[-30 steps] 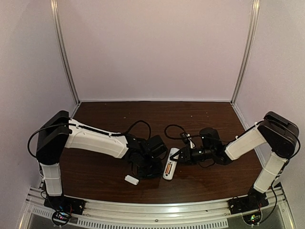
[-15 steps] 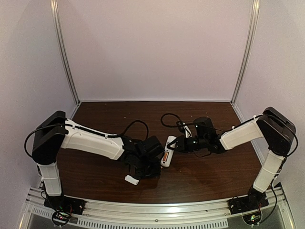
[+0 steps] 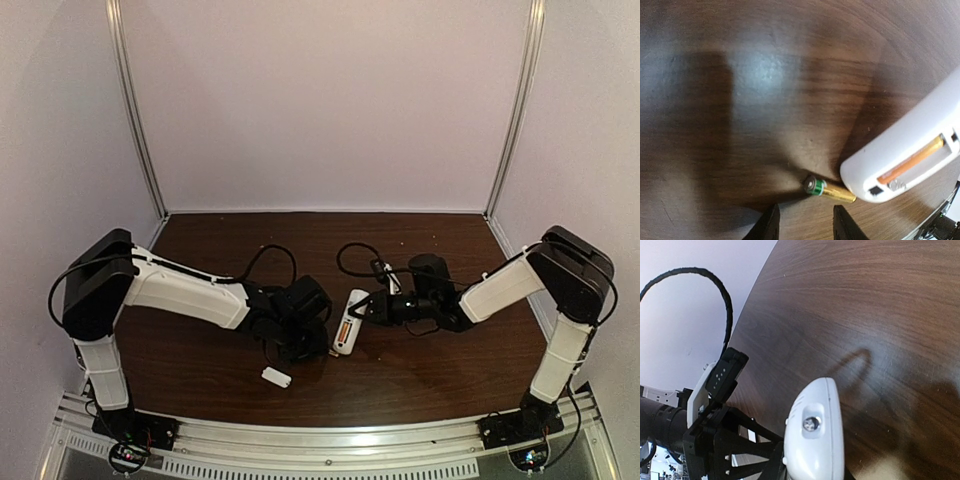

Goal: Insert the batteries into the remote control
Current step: Move the battery to the center of the board.

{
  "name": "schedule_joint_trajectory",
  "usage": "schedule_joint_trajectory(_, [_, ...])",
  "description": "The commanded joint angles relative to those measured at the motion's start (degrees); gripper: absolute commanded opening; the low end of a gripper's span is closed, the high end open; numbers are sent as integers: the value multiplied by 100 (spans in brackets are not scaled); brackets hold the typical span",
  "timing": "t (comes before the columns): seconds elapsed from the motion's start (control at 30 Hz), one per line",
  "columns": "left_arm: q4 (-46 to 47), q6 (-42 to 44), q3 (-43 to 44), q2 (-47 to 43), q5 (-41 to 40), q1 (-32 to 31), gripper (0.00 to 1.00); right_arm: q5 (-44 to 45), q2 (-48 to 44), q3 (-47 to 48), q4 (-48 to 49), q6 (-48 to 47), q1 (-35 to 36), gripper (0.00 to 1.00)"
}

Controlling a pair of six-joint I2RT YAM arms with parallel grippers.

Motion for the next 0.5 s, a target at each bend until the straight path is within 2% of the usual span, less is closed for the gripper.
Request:
schedule_joint_trajectory(0.0, [-88,108,-40,284,-153,67,38,92,-140,-497,-154,147,136,0])
schedule_joint_trajectory(0.47, [318,176,-58,371,123,62,32,-13,5,-761,687,785,552,0])
